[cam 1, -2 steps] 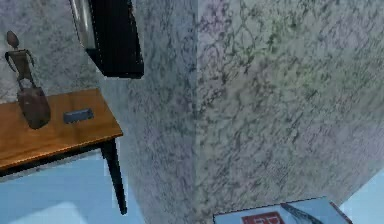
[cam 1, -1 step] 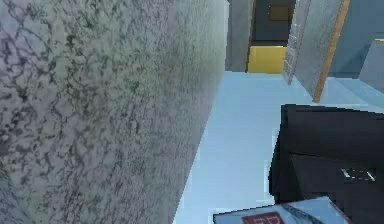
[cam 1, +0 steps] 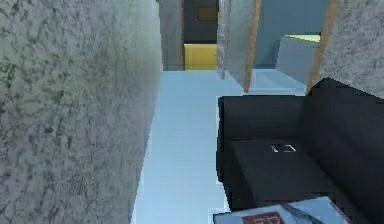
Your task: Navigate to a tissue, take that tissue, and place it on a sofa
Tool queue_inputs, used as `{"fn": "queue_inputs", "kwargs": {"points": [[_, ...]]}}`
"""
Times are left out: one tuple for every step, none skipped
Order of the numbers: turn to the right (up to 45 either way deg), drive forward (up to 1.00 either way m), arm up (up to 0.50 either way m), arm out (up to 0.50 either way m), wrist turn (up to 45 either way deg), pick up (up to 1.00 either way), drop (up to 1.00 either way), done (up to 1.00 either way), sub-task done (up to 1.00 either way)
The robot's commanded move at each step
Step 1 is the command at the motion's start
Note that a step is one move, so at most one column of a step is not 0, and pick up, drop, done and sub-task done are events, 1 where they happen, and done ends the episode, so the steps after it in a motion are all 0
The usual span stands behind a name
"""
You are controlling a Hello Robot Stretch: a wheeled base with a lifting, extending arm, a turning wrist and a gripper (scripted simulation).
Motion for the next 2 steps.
{"fn": "queue_inputs", "kwargs": {"points": [[0.0, 0.65, 0.0, 0.0, 0.0, 0.0, 0.0, 0.0, 0.0], [45.0, 0.0, 0.0, 0.0, 0.0, 0.0, 0.0, 0.0, 0.0]]}}
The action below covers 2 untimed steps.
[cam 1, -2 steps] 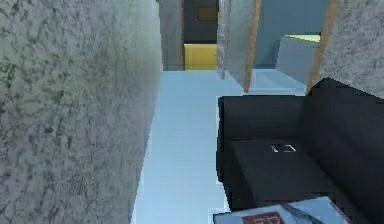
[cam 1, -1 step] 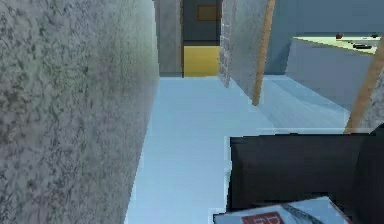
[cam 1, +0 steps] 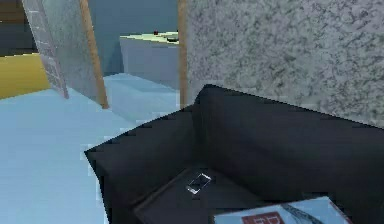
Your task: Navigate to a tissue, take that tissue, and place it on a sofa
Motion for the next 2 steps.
{"fn": "queue_inputs", "kwargs": {"points": [[45.0, 0.0, 0.0, 0.0, 0.0, 0.0, 0.0, 0.0, 0.0], [3.0, 0.0, 0.0, 0.0, 0.0, 0.0, 0.0, 0.0, 0.0]]}}
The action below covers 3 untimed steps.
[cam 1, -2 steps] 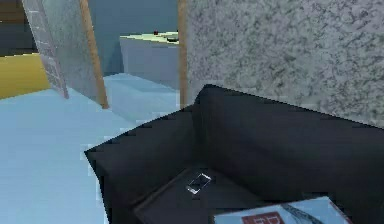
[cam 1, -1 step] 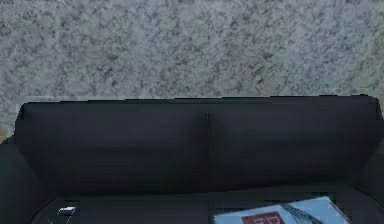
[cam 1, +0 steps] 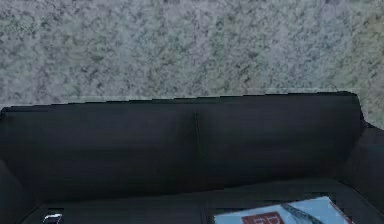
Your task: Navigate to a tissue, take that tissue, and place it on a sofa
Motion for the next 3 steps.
{"fn": "queue_inputs", "kwargs": {"points": [[-45.0, 0.0, 0.0, 0.0, 0.0, 0.0, 0.0, 0.0, 0.0], [-33.0, 0.0, 0.0, 0.0, 0.0, 0.0, 0.0, 0.0, 0.0], [0.0, 0.0, 0.0, 0.4, 0.0, 0.0, 0.0, 0.0, 0.0]]}}
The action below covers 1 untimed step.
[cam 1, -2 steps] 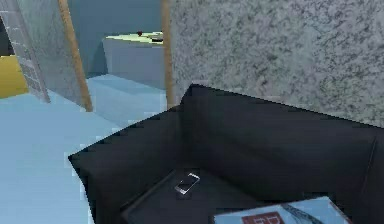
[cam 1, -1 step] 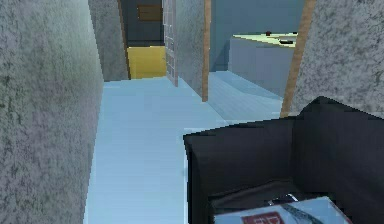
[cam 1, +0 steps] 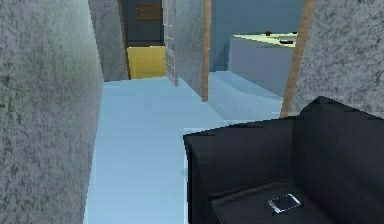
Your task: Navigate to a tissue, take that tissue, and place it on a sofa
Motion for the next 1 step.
{"fn": "queue_inputs", "kwargs": {"points": [[0.0, 0.0, 0.0, 0.0, 45.0, 0.0, 0.0, 0.0, 0.0]]}}
